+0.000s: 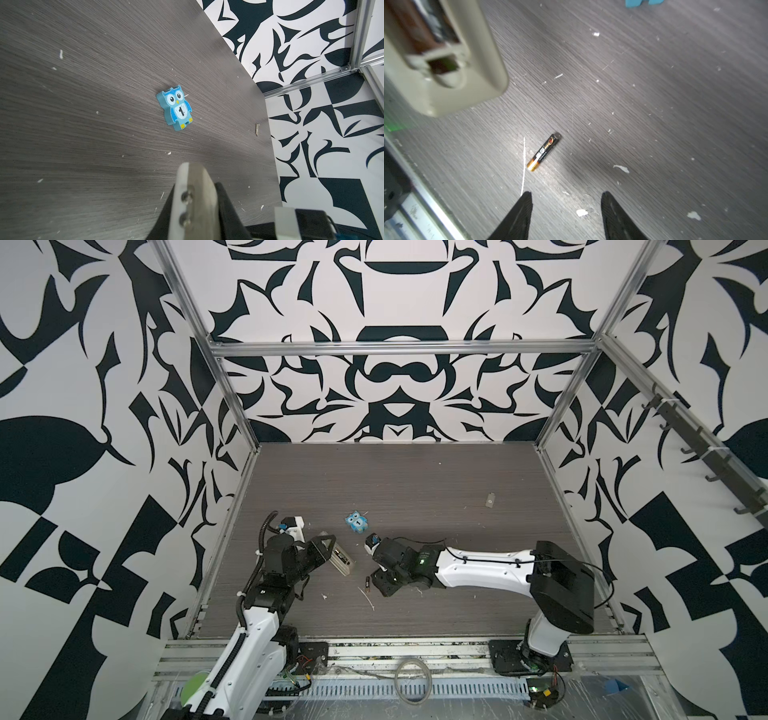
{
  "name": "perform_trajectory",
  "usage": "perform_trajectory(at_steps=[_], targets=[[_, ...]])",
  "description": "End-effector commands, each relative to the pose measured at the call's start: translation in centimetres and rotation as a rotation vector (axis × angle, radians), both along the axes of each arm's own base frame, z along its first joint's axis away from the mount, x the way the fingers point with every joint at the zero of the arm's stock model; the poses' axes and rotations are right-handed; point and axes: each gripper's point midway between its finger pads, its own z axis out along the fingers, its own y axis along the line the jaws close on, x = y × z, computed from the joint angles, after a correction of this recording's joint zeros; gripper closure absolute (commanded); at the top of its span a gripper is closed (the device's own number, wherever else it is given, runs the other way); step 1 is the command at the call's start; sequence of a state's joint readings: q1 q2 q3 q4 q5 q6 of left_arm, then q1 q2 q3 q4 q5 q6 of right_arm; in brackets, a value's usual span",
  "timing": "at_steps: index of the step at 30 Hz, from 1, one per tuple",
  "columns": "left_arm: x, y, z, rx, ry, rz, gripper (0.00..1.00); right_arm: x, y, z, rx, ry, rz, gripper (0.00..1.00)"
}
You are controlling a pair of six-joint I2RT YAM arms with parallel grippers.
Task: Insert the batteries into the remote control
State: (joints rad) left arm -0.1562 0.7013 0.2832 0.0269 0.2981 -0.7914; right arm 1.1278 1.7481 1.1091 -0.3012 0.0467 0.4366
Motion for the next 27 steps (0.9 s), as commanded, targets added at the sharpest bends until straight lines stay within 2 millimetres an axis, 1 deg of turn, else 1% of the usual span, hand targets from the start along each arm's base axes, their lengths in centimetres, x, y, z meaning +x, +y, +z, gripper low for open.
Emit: perform_trajectory(at_steps=[1,12,21,27], targets=[[-0.2,0.4,-0.6,0.011,0.003,0.015,1.0,1.0,1.9,2.5,0.072,-0.047,-0.023,0.44],[-0.4,0.4,-0.7,0.007,-0.003,0.014,1.0,0.4,3.9,0.9,0.07,-0.016,0.012,0.44],[-0.4,0.3,-0.8,0.003,-0.008,0.011,1.0,0.3,4.6,0.0,0.056,-0.009,0.022,0.44],[-0.5,0.3,-0.9,0.0,-0.009,0.012,1.0,0.1,4.9,-1.3,0.034,0.005,0.031,0.45]])
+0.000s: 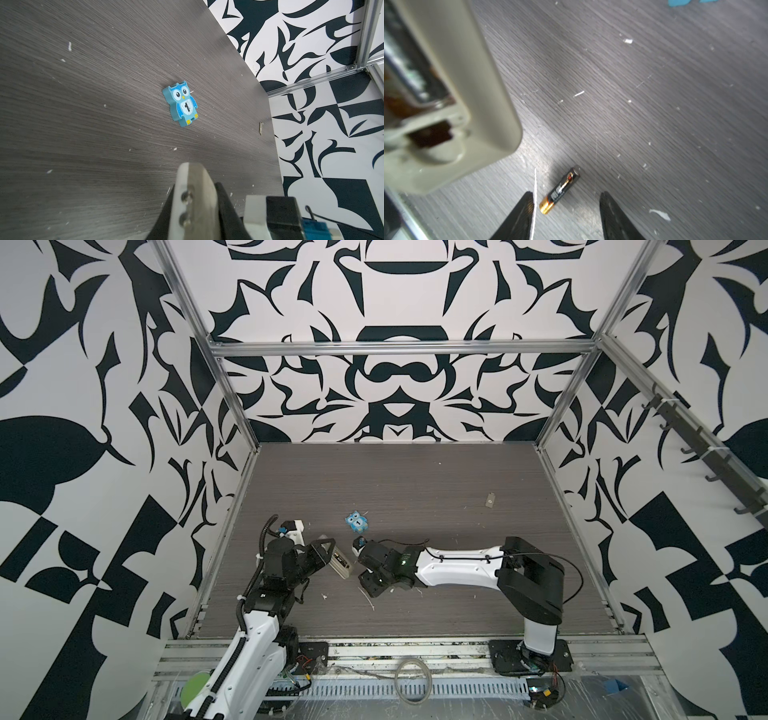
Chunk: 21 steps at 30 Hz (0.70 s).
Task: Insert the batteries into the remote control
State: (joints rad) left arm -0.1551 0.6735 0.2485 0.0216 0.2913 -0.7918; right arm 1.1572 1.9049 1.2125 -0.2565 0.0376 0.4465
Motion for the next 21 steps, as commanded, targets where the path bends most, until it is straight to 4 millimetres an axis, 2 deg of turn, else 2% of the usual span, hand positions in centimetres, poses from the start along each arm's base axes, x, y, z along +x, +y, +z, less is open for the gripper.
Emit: perform_trajectory(at_steps=[1,7,12,21], targets=[[0.0,0.1,0.1,-0.005,-0.024,0.003,1.0,0.0,1.4,0.9,0.033,-0.007,0.006,0.45],[0.2,0.0,0.2,-0.01,-0.032,0.001,1.0,-0.1,1.4,-0.2,-0.009,-0.01,0.016,0.48],[0.3,0.0,0.0,-0.011,-0.028,-0.002,1.0,-0.5,0.9,-1.1,-0.042,-0.002,0.022,0.62],[0.3,-0.1,0.1,-0.013,-0.038,-0.006,1.0,-1.7,-1.2,-2.5,-0.132,-0.002,0.041,0.78]])
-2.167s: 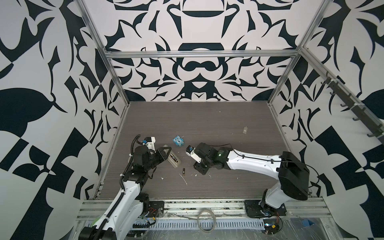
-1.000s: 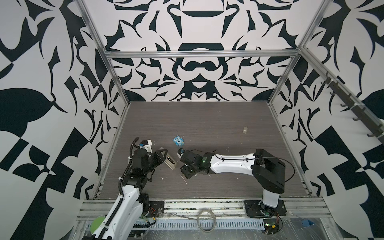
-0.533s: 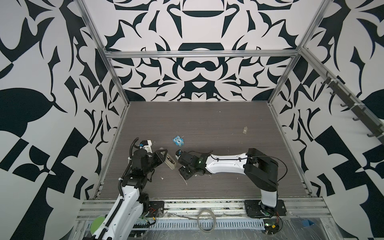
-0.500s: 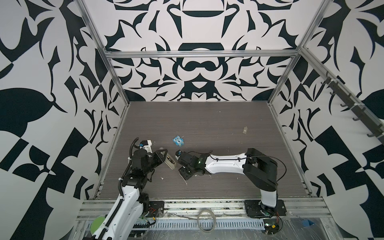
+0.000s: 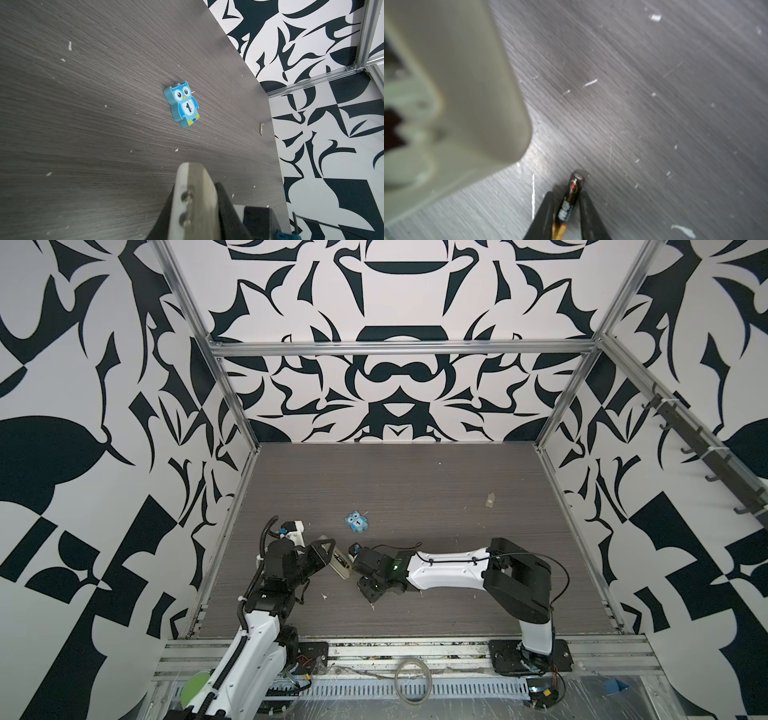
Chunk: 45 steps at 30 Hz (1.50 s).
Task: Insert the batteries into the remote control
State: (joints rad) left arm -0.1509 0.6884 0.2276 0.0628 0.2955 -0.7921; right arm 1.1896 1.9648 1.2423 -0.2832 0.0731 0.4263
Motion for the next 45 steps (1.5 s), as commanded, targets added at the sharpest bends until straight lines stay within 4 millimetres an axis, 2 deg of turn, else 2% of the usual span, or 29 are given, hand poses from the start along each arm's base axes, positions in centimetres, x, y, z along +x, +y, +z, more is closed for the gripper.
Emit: perform_trajectory(at_steps=[1,4,7,10,12,18,21,32,42,45], targets=[[0.1,-0.1,0.6,-0.01,-0.034,-0.008,1.0,-0.9,-1.6,-0.6,-0.067,0.01,0.009,0.8],[0.1,-0.2,0.6,-0.013,-0.033,-0.014,1.0,-1.1,-2.0,-0.1,-0.06,-0.007,0.03,0.87],[0.1,-0.5,0.8,-0.024,-0.04,-0.031,1.0,-1.6,-2.0,0.5,-0.027,-0.011,0.085,1.0],[-0.1,-1.9,2.0,-0.068,-0.072,-0.111,1.0,-2.5,-2.2,1.6,0.003,-0.02,0.173,1.0],[-0.2,-2.7,2.6,-0.09,-0.089,-0.16,1.0,-2.8,-3.0,2.2,-0.008,-0.036,0.224,1.0],[-0.4,-3.4,2.3,-0.128,-0.087,-0.202,1.0,-3.1,-5.9,2.2,-0.049,-0.024,0.275,1.0],[-0.5,-3.7,2.3,-0.138,-0.086,-0.216,1.0,-3.1,-6.7,2.1,-0.063,-0.021,0.286,1.0],[-1.0,-4.0,2.4,-0.149,-0.094,-0.246,1.0,-2.4,-8.0,1.3,-0.113,-0.016,0.293,1.0],[-0.8,-4.1,3.2,-0.149,-0.119,-0.255,1.0,-2.3,-8.0,0.2,-0.141,0.002,0.297,1.0],[-0.8,-4.1,3.1,-0.147,-0.12,-0.255,1.0,-2.3,-8.0,0.0,-0.15,0.003,0.301,0.96]])
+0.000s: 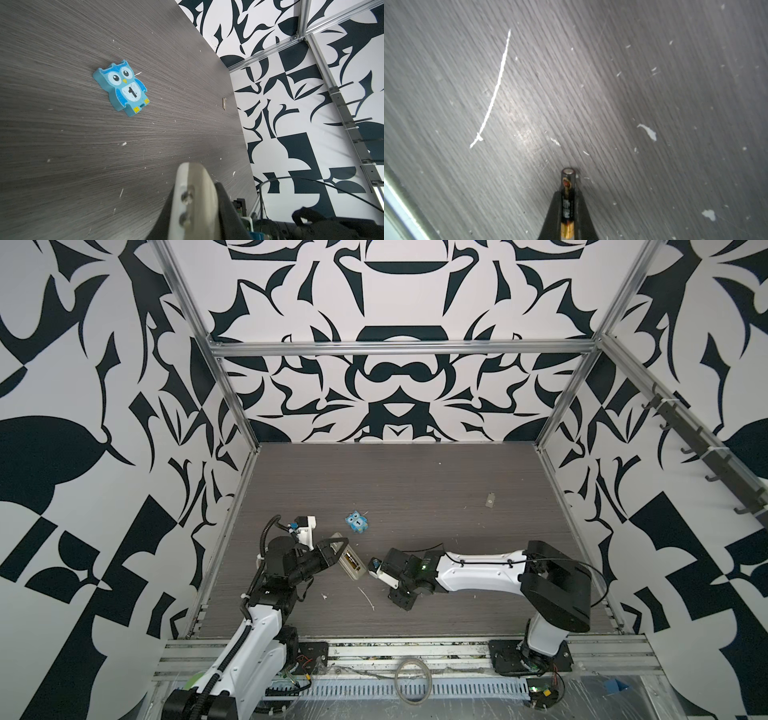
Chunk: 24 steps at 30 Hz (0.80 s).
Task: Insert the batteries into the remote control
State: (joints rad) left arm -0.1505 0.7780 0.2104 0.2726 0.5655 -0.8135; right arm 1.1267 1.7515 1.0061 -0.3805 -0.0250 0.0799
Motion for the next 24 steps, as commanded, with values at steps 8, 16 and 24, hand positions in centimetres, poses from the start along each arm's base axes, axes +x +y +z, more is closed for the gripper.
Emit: perform_trajectory(at_steps=[8,16,24], targets=[[0.0,-0.1,1.0,-0.01,-0.053,-0.012,1.0,0.2,-0.1,0.4,-0.014,0.001,-0.003,0.77],[0.0,-0.2,1.0,-0.009,-0.056,-0.015,1.0,-0.2,-0.7,0.7,-0.005,0.008,-0.024,0.69],[-0.1,-0.2,0.8,-0.009,-0.051,-0.017,1.0,-0.9,-1.5,0.2,-0.024,0.036,-0.024,0.69]])
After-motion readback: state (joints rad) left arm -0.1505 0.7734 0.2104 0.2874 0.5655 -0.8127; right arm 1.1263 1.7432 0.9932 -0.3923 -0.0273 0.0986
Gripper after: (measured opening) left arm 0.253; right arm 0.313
